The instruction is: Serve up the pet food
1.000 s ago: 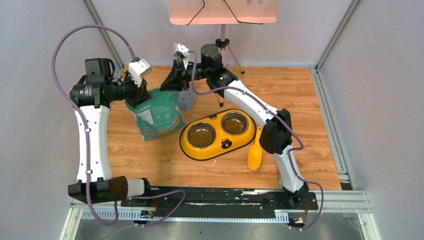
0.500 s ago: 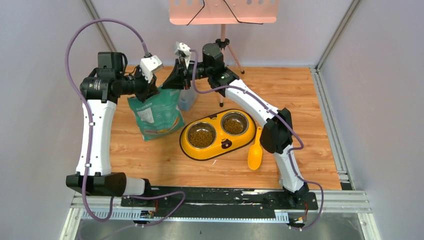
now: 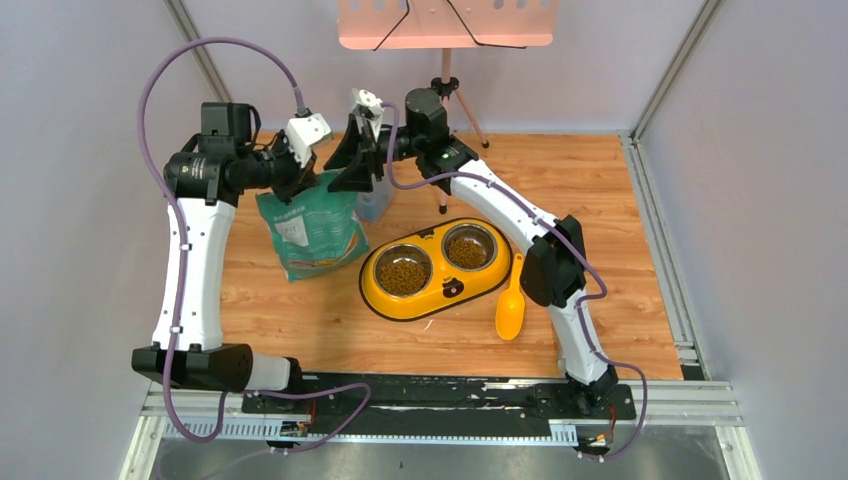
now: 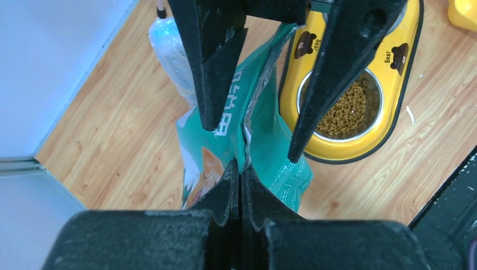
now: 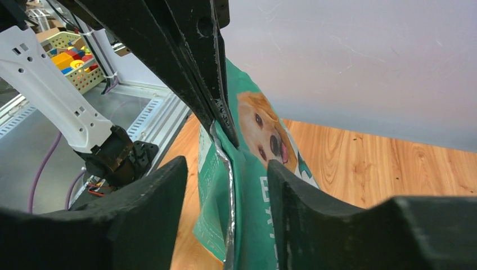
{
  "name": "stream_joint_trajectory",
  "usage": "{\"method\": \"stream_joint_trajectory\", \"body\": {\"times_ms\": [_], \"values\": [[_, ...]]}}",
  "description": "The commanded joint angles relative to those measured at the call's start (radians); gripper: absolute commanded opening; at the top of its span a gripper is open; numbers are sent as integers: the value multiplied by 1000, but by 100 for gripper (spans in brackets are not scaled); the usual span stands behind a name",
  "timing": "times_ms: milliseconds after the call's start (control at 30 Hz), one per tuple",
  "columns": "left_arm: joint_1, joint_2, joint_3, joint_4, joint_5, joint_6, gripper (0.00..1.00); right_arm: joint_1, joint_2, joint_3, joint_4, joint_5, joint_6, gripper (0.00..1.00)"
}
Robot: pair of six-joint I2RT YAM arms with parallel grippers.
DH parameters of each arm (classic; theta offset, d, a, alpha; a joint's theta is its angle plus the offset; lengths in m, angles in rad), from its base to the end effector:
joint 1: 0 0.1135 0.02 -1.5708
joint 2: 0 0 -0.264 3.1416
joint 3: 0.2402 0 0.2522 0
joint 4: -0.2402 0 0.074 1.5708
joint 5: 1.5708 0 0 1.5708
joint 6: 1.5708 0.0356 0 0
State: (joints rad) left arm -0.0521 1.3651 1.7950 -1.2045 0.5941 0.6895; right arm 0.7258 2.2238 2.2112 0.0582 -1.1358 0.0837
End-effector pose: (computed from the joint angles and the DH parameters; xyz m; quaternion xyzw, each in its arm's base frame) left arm 0.2364 -0.0323 0.4562 0.4252 0.7804 -0.1401 0.4366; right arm 0.3638 0.3660 0.3841 -0.5528 0.4299 0.5816 0.4140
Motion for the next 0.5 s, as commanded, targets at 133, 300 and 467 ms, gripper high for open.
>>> {"method": "stream_joint_trajectory", "body": {"times_ms": [133, 300, 467], "values": [[-6, -44, 67, -48, -18, 12, 0, -4, -16, -11, -4, 13, -41, 41], [-6, -51, 68, -80, -58, 33, 0, -17, -41, -5, -83, 54, -160, 22], [-7, -57, 89, -99, -203, 3, 44, -20, -103, -11, -142, 62, -299, 0]]}}
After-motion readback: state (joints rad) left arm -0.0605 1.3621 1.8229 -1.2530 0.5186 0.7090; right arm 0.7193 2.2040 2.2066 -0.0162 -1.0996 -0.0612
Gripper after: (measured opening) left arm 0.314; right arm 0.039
